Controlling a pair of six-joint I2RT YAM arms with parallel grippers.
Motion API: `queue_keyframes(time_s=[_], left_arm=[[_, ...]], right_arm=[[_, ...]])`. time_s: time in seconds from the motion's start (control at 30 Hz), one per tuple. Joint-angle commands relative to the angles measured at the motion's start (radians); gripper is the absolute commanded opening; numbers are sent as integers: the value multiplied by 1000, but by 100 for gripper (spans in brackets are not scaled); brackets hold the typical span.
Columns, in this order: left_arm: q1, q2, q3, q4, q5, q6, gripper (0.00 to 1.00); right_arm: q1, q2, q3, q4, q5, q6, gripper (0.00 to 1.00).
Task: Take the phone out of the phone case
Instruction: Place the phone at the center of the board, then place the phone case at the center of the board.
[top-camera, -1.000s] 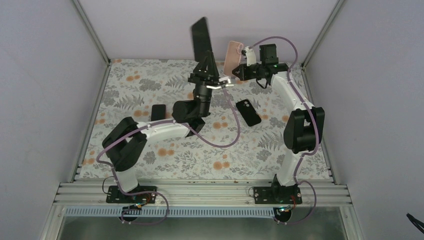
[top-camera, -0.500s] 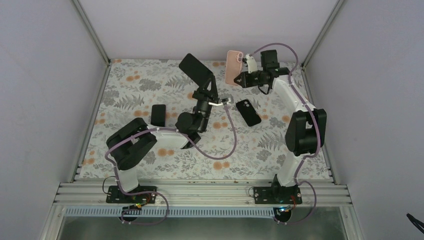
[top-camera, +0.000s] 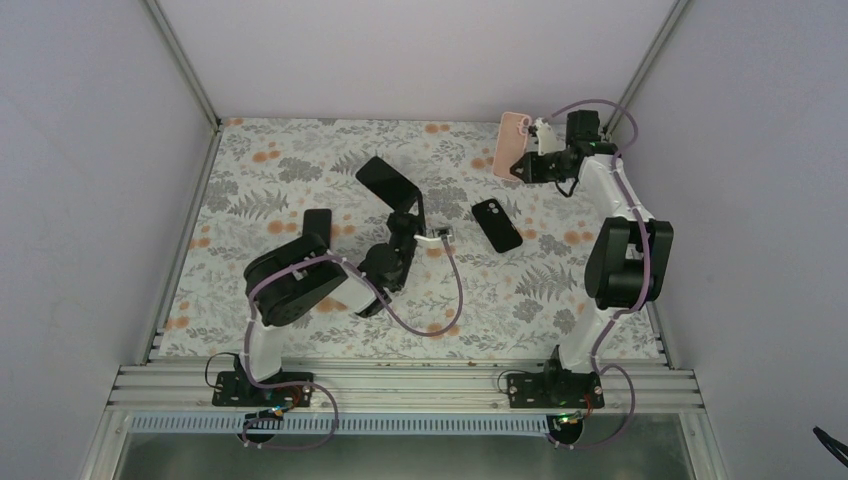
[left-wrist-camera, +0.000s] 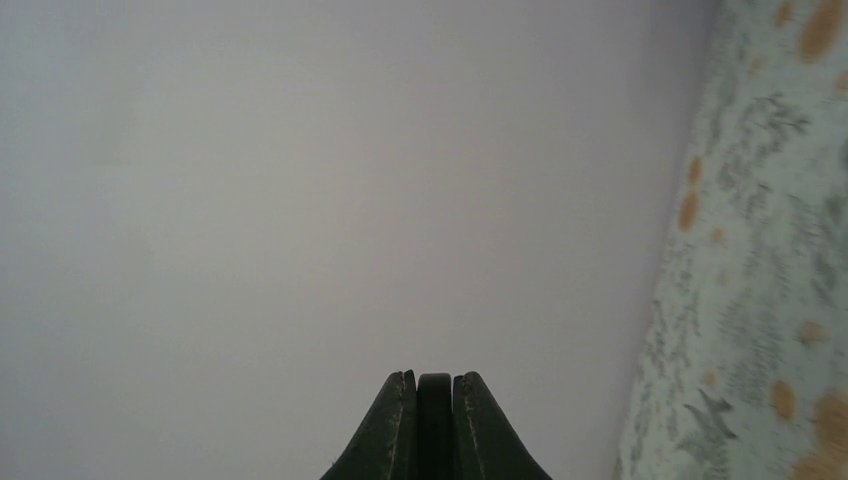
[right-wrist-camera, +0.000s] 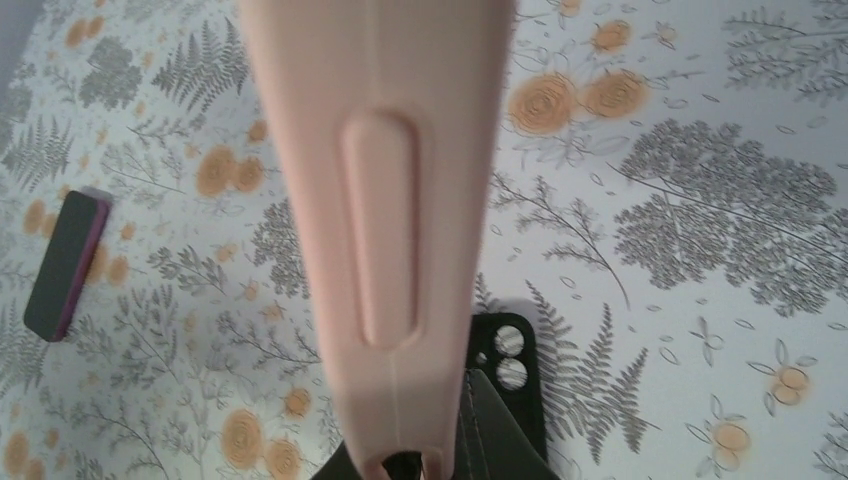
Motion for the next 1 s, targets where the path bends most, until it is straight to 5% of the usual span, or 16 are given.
queue_keyframes(time_s=[0.0, 0.13, 0.53, 0.7, 0.8, 0.97], left_arm=[[-5, 67, -7, 291, -6, -4, 2], [-32, 124, -28, 291, -45, -14, 3], [-173, 192, -70, 211, -29, -29, 89], [-190, 142, 8, 186, -44, -22, 100], [-166, 35, 124, -22, -59, -123, 100], [-81, -140, 441, -811, 5, -483, 100]], right_arm=[[-35, 5, -2, -55, 17, -87, 3], [-65, 21, -6, -105, 94, -136, 3], [-124, 39, -68, -189, 108, -209, 4], [-143, 3, -84, -174, 125, -213, 4], [-150, -8, -106, -147, 199, -207, 3], [-170, 20, -135, -188, 298, -237, 4]])
